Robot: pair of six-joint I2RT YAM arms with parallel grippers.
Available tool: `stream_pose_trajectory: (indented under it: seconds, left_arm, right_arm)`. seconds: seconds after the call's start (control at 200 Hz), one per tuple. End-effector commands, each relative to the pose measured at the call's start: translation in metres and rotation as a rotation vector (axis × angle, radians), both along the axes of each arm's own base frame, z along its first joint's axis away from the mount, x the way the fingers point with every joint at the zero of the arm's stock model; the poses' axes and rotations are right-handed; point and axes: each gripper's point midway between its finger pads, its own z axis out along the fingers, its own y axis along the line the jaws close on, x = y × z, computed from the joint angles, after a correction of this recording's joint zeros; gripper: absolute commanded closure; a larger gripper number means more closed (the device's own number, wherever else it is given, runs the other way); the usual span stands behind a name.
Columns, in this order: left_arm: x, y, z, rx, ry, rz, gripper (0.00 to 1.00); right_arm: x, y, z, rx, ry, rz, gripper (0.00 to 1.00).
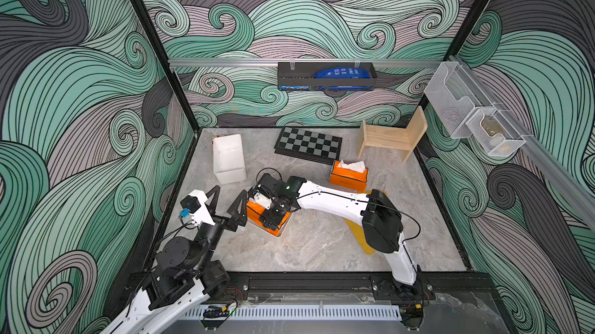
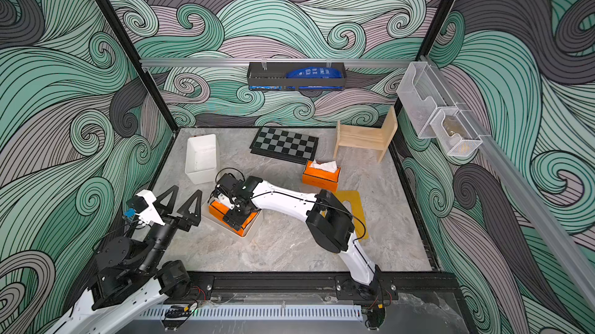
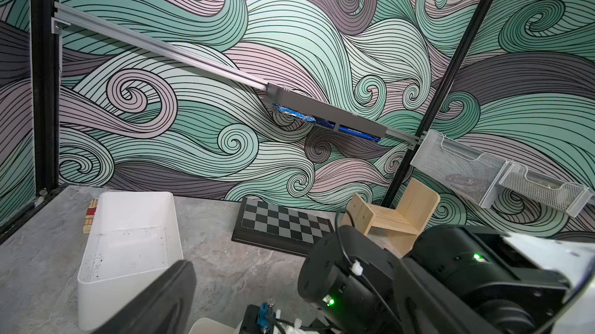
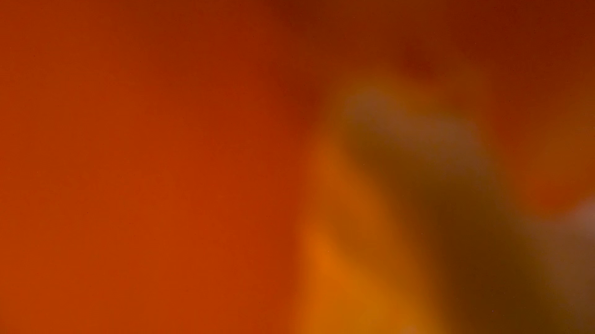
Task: Put the tissue paper into the tissue box
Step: Place the paper towel in the tissue box.
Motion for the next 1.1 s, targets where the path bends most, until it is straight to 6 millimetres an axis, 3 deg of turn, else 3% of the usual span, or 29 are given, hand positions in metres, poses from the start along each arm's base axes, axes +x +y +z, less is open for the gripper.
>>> stream_pose_trajectory:
  seconds: [0.0, 0.375, 0.605, 0.755, 0.901, 1.096]
  left_arm:
    - [0.000, 0.004, 0.003, -0.018, -0.008, 0.017, 0.01]
    - [0.001, 0.003, 0.002, -0.015, -0.006, 0.017, 0.01]
    - [0.001, 0.003, 0.001, -0.012, -0.002, 0.018, 0.01]
    - [0.001, 0.004, 0.001, -0.010, 0.000, 0.022, 0.01]
    - [0.002, 0.005, 0.000, -0.010, 0.004, 0.028, 0.01]
    - [0.002, 0.007, 0.000, -0.012, 0.006, 0.039, 0.01]
  right_arm:
    - [-0.001, -0.003, -0.012, -0.041, -0.008, 0.007, 0.20]
    - [0.007, -0.005, -0.040, -0.119, -0.017, -0.006, 0.09]
    - [0.012, 0.004, -0.038, -0.104, -0.026, -0.005, 0.00]
    - [0.019, 0.016, -0.006, -0.034, -0.066, -0.007, 0.00]
    - [0.024, 0.025, 0.049, 0.072, -0.129, -0.016, 0.00]
    - [0.029, 0.009, 0.123, 0.172, -0.240, -0.067, 0.00]
